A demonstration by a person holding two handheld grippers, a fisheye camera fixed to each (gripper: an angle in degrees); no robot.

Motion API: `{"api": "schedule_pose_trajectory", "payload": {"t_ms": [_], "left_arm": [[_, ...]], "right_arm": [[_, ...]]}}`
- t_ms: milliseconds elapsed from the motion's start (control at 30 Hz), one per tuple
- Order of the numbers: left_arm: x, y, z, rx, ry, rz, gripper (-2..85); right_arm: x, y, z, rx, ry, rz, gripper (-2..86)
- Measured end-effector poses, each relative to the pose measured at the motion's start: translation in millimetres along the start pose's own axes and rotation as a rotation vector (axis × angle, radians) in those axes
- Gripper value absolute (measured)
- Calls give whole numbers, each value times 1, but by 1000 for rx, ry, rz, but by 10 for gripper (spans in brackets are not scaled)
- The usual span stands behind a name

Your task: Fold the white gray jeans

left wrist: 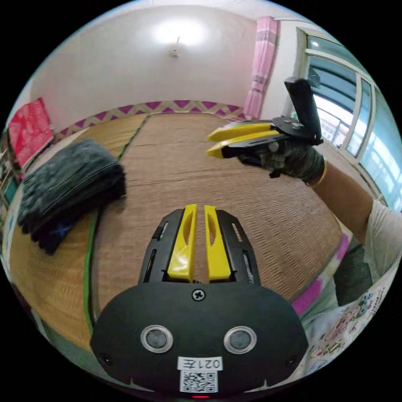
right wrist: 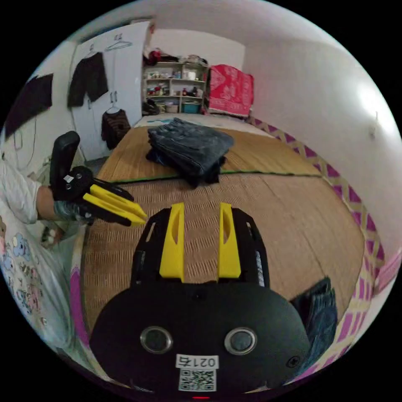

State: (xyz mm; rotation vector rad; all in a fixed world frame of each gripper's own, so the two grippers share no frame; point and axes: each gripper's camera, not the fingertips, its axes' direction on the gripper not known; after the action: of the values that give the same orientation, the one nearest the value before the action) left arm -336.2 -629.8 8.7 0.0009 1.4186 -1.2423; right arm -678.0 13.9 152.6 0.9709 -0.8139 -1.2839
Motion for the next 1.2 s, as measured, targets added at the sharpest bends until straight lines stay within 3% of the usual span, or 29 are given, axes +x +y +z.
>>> {"api": "schedule_pose_trajectory", "payload": {"t_ms": [233, 467, 533, 800, 967, 1067, 1200], "left_arm": [[-82, 68, -71, 4, -84, -160, -9], [-151, 105, -120, -46, -107, -232, -10], [-164, 111, -133, -36, -104, -243, -10], [-215, 129, -191, 6, -46, -301, -1], [-255, 119, -210, 84, 8, -394, 60], [-299, 115, -231, 161, 52, -532, 58], [-313, 123, -267, 171, 51, -528, 52]], "right_arm": [[-143, -169, 178, 1, 38, -342, 127], [-227, -252, 300, -24, 104, -495, 125], [-241, -266, 334, -51, 161, -505, 75], [-247, -287, 332, -38, 328, -402, 23], [-214, -269, 288, 19, 163, -301, 20], [-240, -267, 296, 14, 198, -358, 21], [-292, -302, 335, -35, 252, -347, 21]]}}
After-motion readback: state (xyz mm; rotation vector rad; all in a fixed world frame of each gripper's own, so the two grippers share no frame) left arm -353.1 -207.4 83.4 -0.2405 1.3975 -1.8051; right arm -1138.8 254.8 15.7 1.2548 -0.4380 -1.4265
